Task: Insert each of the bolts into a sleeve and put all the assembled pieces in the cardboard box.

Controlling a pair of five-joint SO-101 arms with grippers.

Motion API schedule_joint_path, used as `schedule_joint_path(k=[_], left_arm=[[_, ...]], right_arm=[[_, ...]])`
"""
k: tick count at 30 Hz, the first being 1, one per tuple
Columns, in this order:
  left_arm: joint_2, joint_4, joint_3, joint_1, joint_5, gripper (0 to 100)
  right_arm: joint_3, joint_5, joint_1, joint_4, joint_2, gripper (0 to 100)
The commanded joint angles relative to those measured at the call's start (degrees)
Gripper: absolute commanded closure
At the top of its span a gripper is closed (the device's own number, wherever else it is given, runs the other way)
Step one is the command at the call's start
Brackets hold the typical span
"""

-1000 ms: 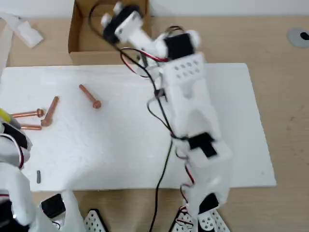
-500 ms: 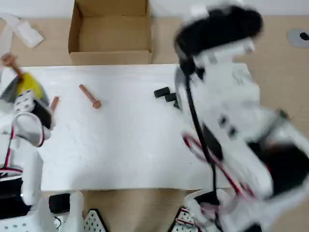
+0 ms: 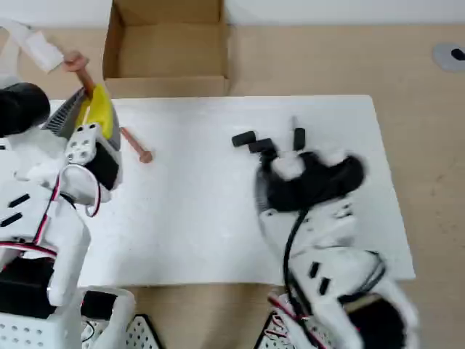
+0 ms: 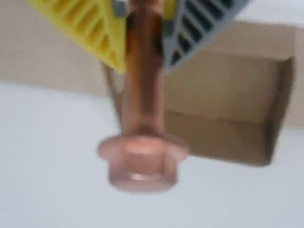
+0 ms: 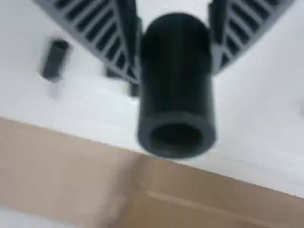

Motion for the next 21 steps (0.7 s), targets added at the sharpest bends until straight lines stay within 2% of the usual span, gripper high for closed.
schedule_joint_path(k=[1,4,6,9,11,17,21], left_arm=[[-0.7,-1.8,-0.7,5.0,0.3,99],[-0.7,-2.1,-0.8,7.2,0.4,99],[-0.7,-2.2,-1.0,7.2,2.9,99],[-0.7,-2.0,-0.9,7.2,8.4,99],[-0.7,-1.8,-0.7,7.6,9.3,99],[-0.7,0.7,-1.1,7.7,7.7,99],[-0.7,4.5,-1.1,12.0,3.9,99]], right_arm=[[18.7,-0.4,-6.7,-14.2,-12.5,98.8],[29.1,-0.4,-10.6,-22.2,-20.8,98.8],[33.8,-0.3,-12.4,-25.2,-24.9,98.8],[36.8,2.0,-15.3,-27.9,-25.8,98.9],[37.9,2.0,-16.1,-30.6,-25.7,98.9],[41.5,2.0,-16.7,-37.8,-25.7,98.9],[42.8,2.0,-19.3,-39.9,-25.6,98.9]])
